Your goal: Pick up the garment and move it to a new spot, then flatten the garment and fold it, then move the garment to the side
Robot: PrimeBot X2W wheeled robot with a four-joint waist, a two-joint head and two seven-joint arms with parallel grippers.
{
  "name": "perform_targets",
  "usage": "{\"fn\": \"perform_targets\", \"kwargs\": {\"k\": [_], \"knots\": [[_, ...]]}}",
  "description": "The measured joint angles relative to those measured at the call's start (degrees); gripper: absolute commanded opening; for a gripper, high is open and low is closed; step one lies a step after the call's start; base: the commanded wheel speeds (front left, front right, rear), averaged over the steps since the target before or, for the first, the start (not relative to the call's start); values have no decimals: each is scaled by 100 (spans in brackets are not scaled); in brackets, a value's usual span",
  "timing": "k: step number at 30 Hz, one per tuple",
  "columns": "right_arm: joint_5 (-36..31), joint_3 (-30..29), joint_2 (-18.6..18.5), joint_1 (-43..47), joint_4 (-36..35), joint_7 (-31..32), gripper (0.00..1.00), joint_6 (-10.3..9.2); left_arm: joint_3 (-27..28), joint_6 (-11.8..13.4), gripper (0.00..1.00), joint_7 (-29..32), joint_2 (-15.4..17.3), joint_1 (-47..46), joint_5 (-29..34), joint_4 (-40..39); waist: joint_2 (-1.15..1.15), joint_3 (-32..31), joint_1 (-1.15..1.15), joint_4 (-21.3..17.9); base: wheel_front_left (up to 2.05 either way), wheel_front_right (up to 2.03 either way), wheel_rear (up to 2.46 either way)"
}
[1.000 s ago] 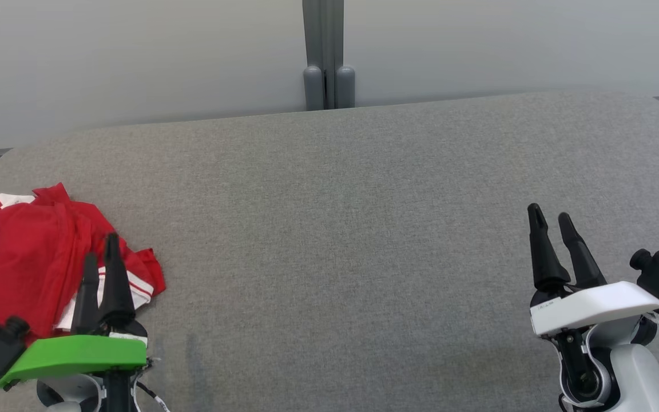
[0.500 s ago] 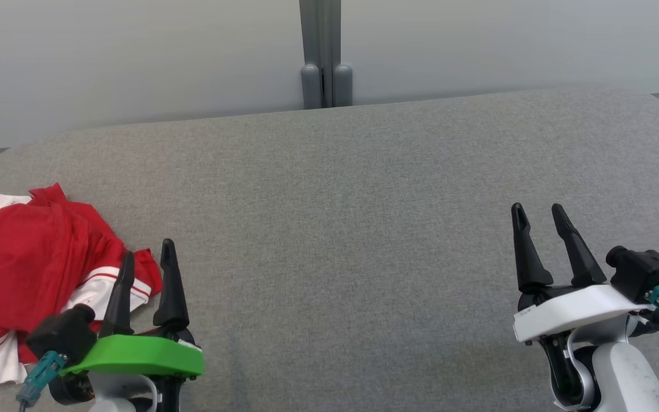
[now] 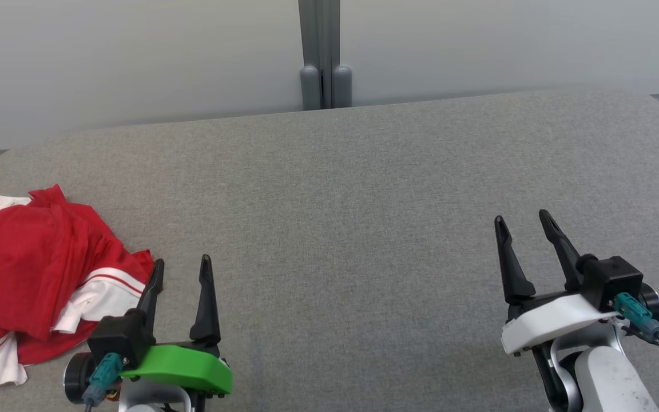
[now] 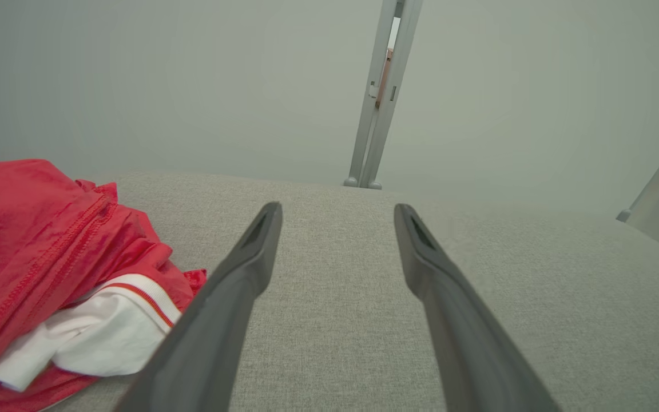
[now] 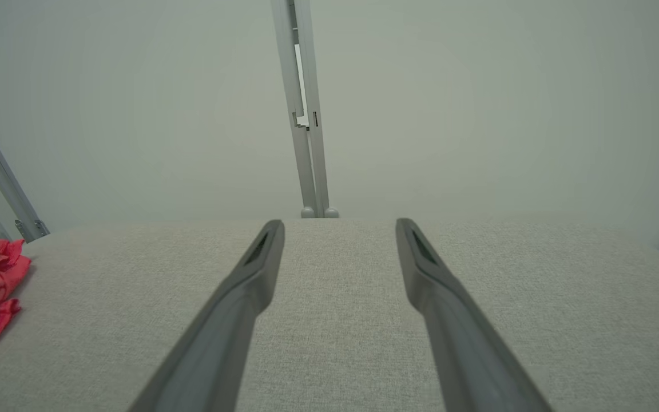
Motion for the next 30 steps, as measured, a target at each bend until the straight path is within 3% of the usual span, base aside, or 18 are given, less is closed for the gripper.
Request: {"fn": "perform_targets", "kwargs": {"k": [7,22,30], "knots": [[-515,14,2,-36,-12,-90,100,1,-277,212,100,-99,121,-2,281,140,0,-1,0,-8,0,0,0],[-1323,119,-1,-54,-74,-271,100,10,-667,289,100,-277,557,-104,1000,176,0,36,0,-24,0,0,0],[-1625,74,1,-52,-126,-372,100,10,-536,421,100,-369,376,-76,1067,27,0,76,0,-18,0,0,0]]}}
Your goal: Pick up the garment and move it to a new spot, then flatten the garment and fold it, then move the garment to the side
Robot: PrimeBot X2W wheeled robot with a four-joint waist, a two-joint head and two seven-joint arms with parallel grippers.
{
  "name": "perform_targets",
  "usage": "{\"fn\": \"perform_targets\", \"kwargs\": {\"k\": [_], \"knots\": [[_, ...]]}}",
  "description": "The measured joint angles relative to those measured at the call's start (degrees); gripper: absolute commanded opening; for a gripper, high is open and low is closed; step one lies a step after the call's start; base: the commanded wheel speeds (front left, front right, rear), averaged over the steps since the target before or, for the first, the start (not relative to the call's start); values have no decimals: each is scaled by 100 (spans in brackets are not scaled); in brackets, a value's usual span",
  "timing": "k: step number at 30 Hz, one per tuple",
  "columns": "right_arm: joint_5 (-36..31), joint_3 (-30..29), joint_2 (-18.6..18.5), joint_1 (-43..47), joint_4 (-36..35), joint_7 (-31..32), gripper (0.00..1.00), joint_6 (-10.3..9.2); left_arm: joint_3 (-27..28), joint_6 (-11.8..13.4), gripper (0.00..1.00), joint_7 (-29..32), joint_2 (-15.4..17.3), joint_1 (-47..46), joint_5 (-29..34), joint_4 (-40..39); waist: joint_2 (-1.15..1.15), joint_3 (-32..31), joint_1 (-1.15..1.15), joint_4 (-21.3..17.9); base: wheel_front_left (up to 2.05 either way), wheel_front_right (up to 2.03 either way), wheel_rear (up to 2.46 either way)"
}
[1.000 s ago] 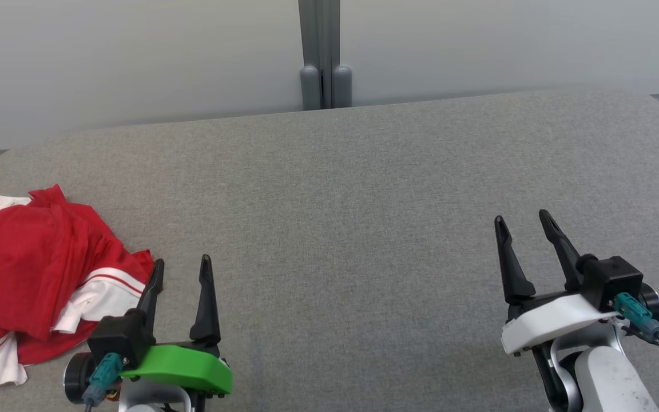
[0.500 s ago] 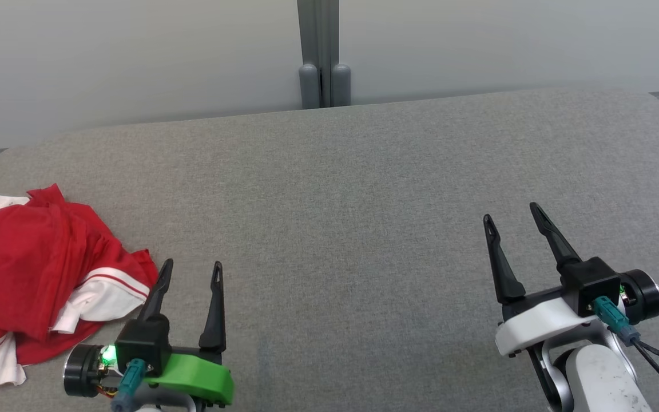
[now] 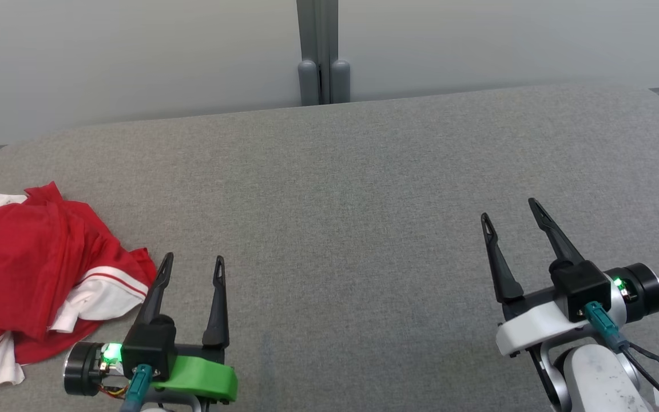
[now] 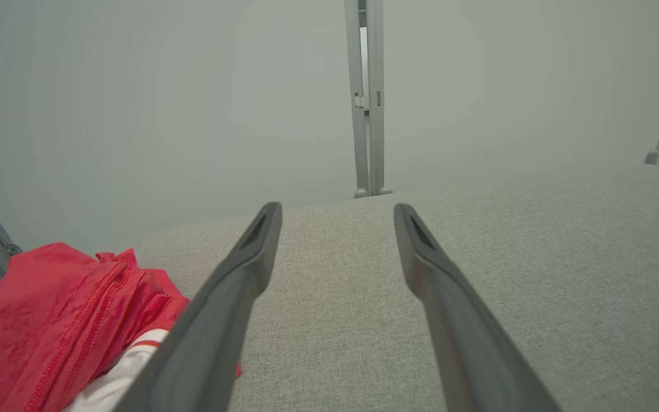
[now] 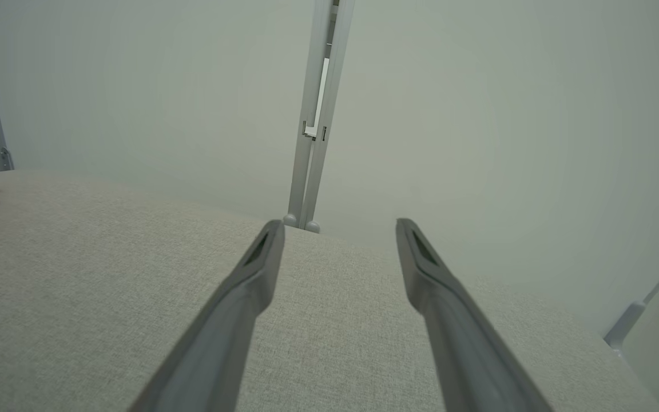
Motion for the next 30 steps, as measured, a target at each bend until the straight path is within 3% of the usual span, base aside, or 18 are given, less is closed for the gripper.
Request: {"fn": "perform_targets", "kwargs": {"k": [18,26,30], "knots": [[215,-53,3,21,13,-180,100,0,771,-425,100,-182,-579,274,363,-24,0,-6,0,-38,0,0,0],[1300,-71,4,36,101,-182,100,0,1244,-706,100,-183,-714,332,73,179,0,-41,0,-36,0,0,0],[1679,-87,3,97,204,-182,100,0,1256,-730,100,-183,-722,344,-207,264,0,-61,0,-36,0,0,0]]}}
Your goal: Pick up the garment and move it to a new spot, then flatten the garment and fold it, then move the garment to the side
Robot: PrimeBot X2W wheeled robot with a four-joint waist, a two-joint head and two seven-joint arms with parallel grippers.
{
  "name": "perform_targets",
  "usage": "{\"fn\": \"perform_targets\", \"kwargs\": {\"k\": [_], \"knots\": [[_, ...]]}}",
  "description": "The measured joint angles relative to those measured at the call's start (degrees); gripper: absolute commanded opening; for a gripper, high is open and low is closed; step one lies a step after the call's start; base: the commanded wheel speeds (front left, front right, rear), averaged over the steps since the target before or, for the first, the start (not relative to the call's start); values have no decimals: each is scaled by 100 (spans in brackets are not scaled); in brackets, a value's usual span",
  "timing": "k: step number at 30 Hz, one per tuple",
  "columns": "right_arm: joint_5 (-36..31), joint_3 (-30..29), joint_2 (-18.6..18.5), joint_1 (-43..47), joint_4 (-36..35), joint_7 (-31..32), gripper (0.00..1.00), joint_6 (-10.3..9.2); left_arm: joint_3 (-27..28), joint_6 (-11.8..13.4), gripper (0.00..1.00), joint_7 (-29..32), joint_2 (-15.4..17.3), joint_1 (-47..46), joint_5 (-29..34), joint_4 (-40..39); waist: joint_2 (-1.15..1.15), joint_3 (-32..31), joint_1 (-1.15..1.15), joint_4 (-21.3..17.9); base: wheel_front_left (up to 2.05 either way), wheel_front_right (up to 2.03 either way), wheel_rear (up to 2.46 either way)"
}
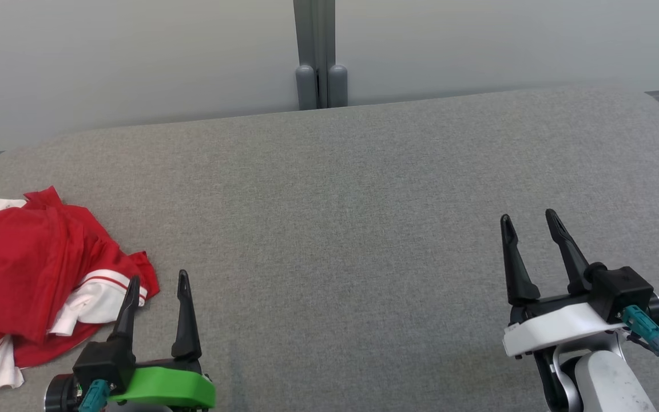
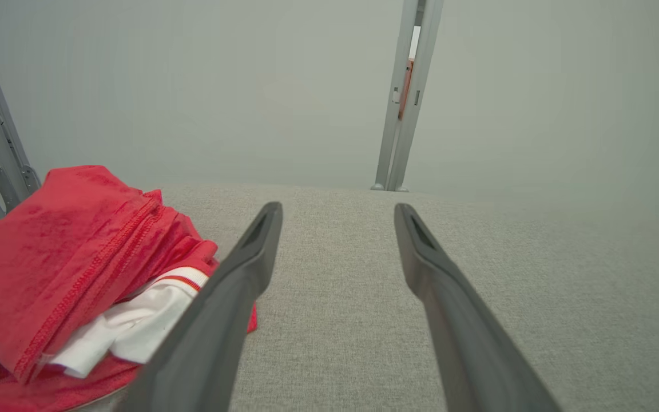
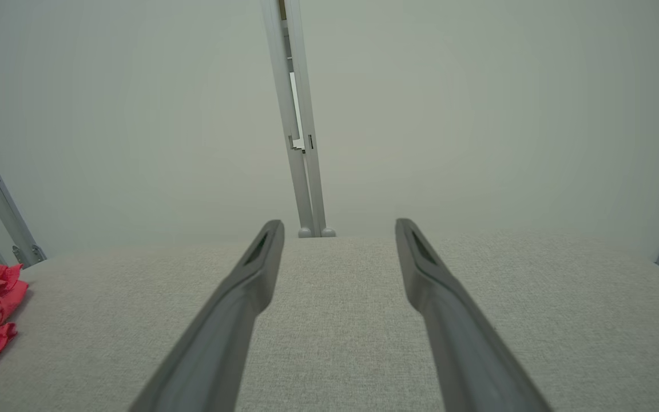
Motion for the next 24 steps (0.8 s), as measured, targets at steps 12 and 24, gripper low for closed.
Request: {"fn": "perform_targets", "kwargs": {"k": [12,24], "knots": [[48,68,1,0,16,0,100,0,-34,-13,100,0,-4,4,-220,114,0,1,0,86,0,0,0],[104,302,1,54,108,0,100,0,89,129,100,0,-9,-2,-278,130,0,-6,0,679,0,0,0]]}}
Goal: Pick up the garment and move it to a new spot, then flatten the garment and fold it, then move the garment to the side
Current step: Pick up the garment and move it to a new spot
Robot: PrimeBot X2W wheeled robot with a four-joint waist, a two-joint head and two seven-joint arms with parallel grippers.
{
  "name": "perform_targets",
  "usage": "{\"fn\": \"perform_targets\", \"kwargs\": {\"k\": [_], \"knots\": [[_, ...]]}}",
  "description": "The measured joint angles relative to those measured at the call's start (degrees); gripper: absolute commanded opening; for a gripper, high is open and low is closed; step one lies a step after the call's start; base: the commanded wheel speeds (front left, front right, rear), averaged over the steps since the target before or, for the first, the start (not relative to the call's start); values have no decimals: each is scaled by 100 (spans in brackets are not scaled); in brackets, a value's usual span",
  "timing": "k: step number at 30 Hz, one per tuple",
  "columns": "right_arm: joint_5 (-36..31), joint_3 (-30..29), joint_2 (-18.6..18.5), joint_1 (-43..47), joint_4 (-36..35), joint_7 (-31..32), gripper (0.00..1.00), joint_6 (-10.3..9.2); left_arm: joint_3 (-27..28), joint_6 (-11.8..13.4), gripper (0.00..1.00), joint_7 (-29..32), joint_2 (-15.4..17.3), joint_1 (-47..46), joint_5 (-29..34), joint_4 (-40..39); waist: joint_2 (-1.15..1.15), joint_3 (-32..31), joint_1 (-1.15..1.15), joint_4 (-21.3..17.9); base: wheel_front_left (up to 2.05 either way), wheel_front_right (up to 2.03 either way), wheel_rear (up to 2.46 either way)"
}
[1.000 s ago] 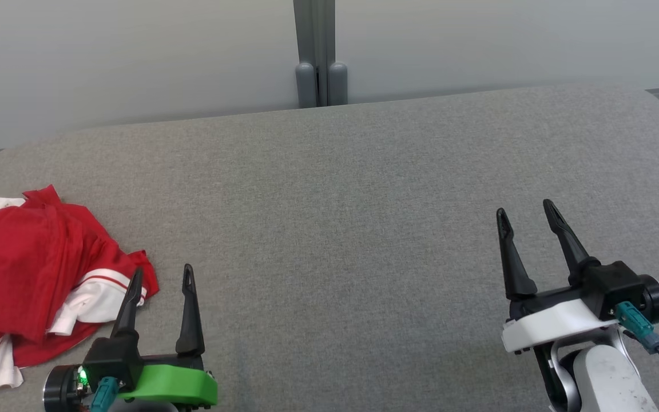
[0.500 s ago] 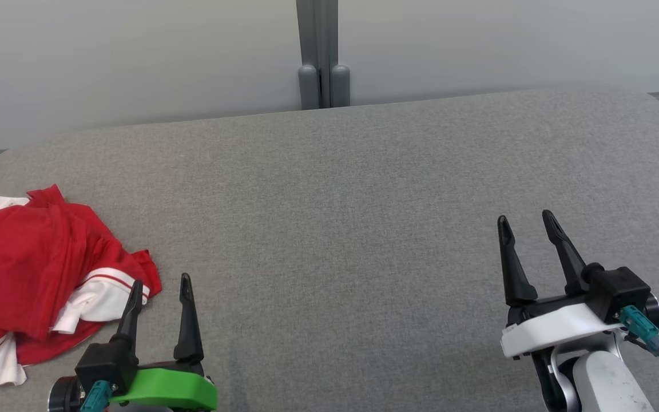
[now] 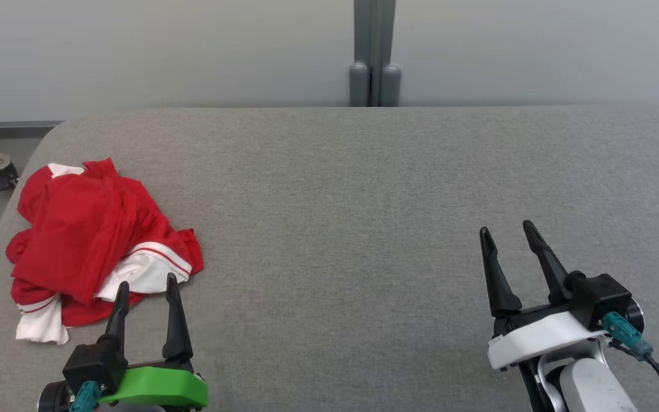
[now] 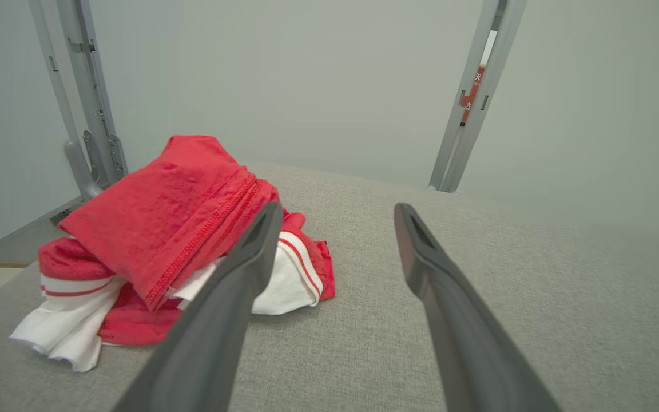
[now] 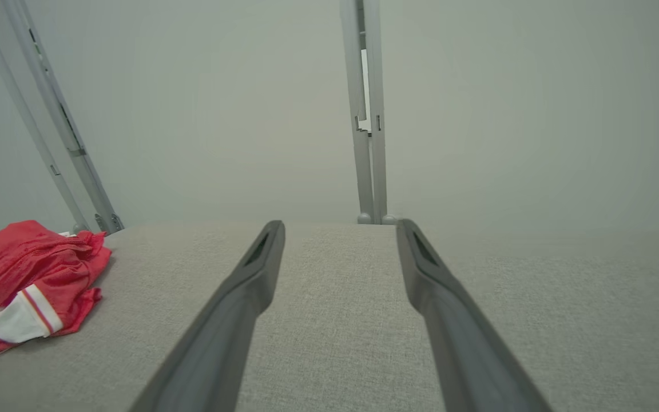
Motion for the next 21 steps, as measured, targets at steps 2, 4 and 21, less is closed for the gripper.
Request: {"fn": "perform_targets", "kwargs": {"k": [2,4,21], "knots": [[13,64,1,18,26,1,100,0,58,-1,100,-1,1,7,0,-1,0,-14,0,159,0,0,0],[44,98,2,57,45,0,100,0,103,-1,100,-1,1,12,3,-5,0,-31,0,308,0,0,0],[265,461,2,101,175,0,100,0,310,-64,100,-9,1,161,260,-177,0,-209,0,1675,0,0,0]]}}
